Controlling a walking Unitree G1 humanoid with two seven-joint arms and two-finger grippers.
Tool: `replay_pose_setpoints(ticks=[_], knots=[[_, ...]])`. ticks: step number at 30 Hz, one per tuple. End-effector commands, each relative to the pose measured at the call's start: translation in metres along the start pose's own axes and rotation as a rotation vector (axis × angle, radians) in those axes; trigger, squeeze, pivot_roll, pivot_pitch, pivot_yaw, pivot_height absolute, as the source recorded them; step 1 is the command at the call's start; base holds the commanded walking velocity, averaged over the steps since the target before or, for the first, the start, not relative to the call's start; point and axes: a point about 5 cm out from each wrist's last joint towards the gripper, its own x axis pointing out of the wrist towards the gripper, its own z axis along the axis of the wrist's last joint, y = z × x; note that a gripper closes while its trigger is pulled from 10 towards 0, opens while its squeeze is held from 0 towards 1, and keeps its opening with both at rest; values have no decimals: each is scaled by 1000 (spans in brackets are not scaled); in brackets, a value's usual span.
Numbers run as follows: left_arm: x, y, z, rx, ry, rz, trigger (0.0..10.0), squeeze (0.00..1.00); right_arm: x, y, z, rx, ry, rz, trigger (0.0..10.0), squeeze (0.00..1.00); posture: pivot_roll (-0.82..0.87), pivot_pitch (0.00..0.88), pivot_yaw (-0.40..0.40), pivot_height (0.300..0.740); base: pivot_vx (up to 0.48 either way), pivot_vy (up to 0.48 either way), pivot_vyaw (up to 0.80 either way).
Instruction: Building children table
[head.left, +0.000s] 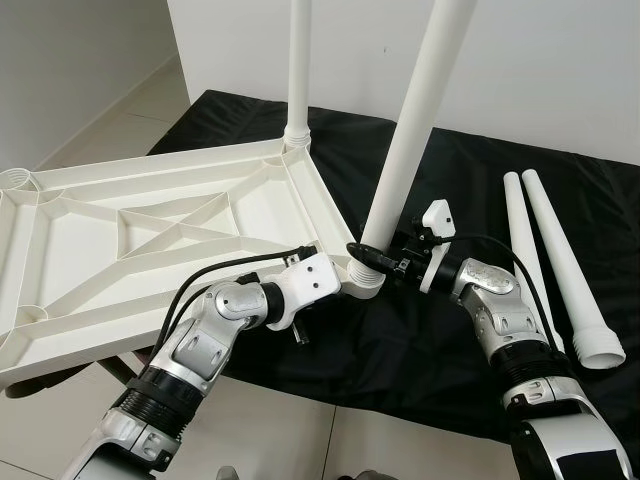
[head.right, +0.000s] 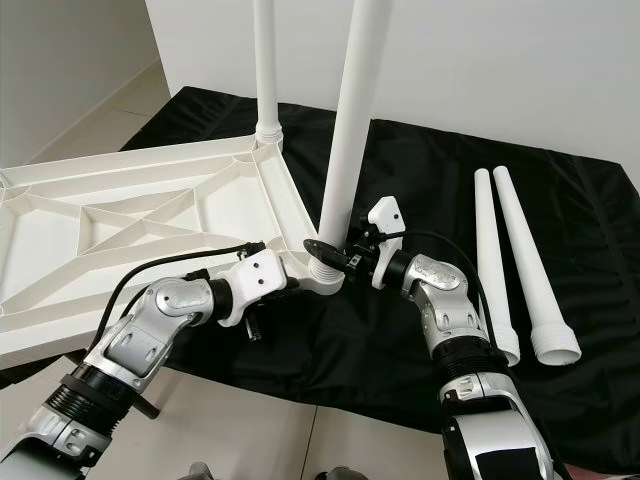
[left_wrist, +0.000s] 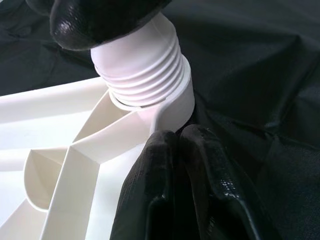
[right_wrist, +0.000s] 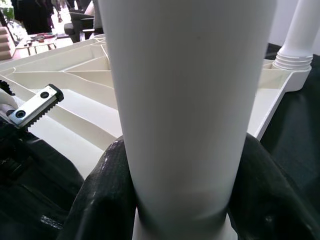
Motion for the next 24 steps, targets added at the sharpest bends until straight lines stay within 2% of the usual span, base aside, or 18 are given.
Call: replay_pose_setpoints(ticks=[1,24], knots=[[2,-3,1,3,2,-16,10000,0,0,3,-1,5,-2,-19,10000,0,-41,52,-11,740,0,0,0],[1,-1,1,8,4,-16,10000,0,-1,11,-3,-30,17,-199,10000,0,-39,50,-10,740,0,0,0]])
